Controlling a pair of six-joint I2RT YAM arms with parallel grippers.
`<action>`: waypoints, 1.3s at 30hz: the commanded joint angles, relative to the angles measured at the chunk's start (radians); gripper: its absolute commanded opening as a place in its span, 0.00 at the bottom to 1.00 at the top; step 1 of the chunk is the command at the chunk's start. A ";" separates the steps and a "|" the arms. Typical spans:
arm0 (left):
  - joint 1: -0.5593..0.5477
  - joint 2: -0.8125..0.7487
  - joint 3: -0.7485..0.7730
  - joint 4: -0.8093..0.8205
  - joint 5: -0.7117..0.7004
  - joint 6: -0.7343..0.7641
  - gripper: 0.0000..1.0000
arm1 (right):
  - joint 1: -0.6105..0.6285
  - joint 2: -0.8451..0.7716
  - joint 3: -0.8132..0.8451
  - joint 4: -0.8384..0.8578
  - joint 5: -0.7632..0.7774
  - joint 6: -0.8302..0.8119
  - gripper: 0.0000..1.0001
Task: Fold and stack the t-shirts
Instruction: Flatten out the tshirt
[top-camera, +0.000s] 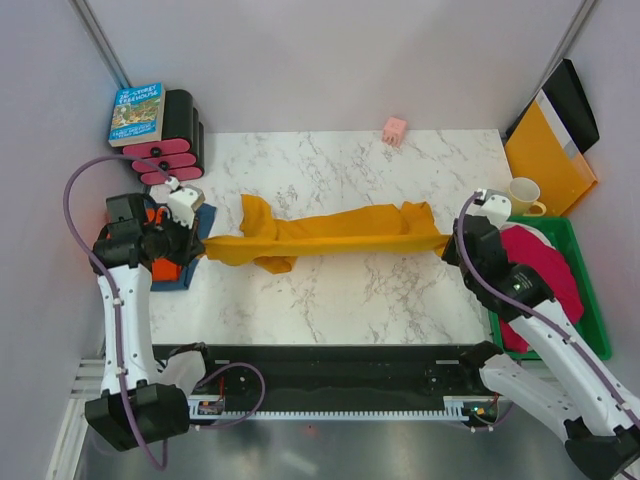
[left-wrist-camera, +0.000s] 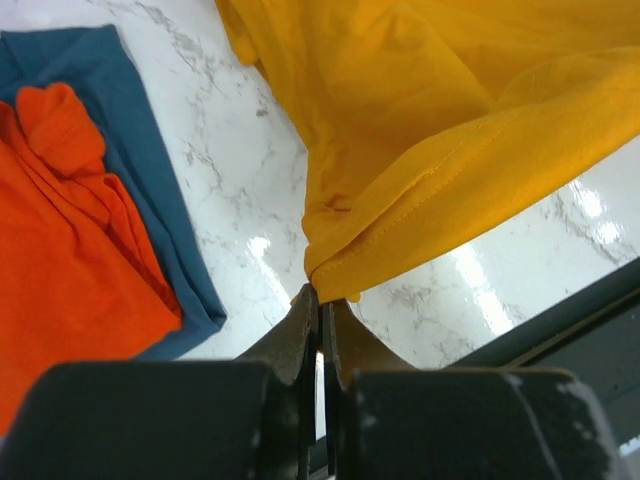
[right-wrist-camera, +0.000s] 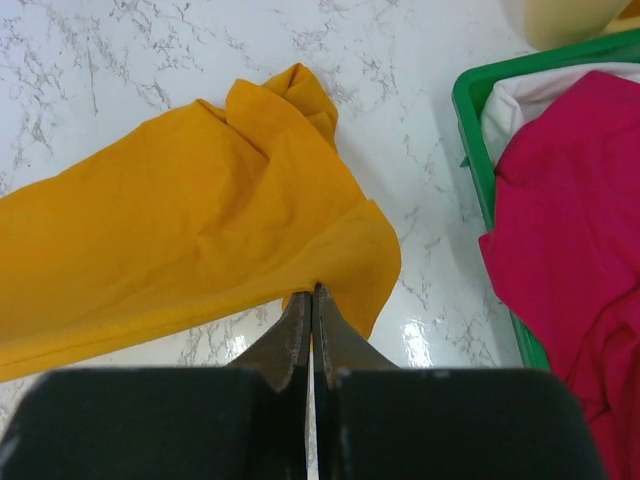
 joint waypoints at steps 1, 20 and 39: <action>0.009 -0.060 -0.027 -0.029 -0.004 0.097 0.02 | -0.002 -0.019 -0.007 -0.026 0.054 0.039 0.00; 0.006 0.086 -0.052 -0.176 -0.039 0.330 0.02 | -0.004 0.086 -0.068 -0.058 -0.028 0.070 0.00; -0.244 0.862 1.410 0.206 -0.364 -0.383 0.02 | -0.131 1.009 1.313 0.194 0.098 -0.295 0.00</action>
